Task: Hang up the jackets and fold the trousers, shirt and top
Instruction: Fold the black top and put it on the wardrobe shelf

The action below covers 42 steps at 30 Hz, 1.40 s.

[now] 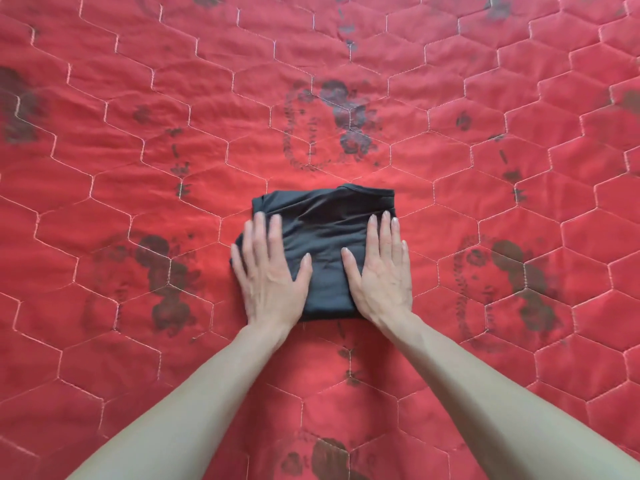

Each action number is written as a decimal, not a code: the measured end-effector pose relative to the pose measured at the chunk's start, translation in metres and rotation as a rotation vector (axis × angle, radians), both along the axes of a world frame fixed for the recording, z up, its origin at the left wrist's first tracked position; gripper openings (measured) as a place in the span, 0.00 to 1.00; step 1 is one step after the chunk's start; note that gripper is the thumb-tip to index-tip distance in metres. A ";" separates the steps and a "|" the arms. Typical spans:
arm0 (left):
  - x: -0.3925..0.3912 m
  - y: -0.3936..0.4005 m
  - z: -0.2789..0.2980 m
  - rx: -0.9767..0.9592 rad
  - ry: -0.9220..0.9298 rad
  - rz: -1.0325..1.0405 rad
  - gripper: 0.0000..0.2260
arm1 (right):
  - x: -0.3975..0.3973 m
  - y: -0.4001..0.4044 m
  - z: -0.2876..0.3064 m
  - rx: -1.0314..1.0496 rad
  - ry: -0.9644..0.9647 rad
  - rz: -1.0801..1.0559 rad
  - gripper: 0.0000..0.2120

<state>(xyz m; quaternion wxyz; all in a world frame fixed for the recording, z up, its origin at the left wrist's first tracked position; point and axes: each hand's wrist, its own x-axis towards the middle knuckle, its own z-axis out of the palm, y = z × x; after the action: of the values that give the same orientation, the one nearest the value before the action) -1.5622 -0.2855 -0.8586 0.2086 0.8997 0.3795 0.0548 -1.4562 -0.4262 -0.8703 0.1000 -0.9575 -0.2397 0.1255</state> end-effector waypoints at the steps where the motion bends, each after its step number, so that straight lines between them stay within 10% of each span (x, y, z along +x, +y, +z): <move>1: 0.000 -0.003 0.006 -0.061 0.042 0.151 0.37 | -0.002 -0.003 0.003 0.069 0.011 -0.029 0.37; 10: 0.033 0.024 0.026 -0.564 0.176 0.576 0.36 | -0.002 -0.010 0.029 0.547 0.433 -0.659 0.31; 17: 0.011 0.047 0.021 -1.210 -0.155 0.438 0.08 | 0.023 -0.031 0.030 0.831 0.649 -0.578 0.07; 23: 0.004 0.045 0.011 -1.188 -0.185 0.453 0.12 | 0.030 -0.035 0.028 0.595 0.690 -0.476 0.09; 32: -0.018 0.046 0.053 -1.383 -0.299 0.488 0.14 | 0.015 -0.035 0.094 0.871 1.309 -0.763 0.18; 42: -0.061 0.048 0.262 -1.475 -0.446 0.395 0.14 | -0.039 -0.045 0.288 1.030 1.501 -0.810 0.32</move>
<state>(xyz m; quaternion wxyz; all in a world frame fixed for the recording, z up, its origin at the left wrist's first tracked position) -1.6235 -0.2371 -0.5970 0.8080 0.4135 0.4197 0.0041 -1.4955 -0.4710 -0.5821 0.6643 -0.4795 0.2053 0.5353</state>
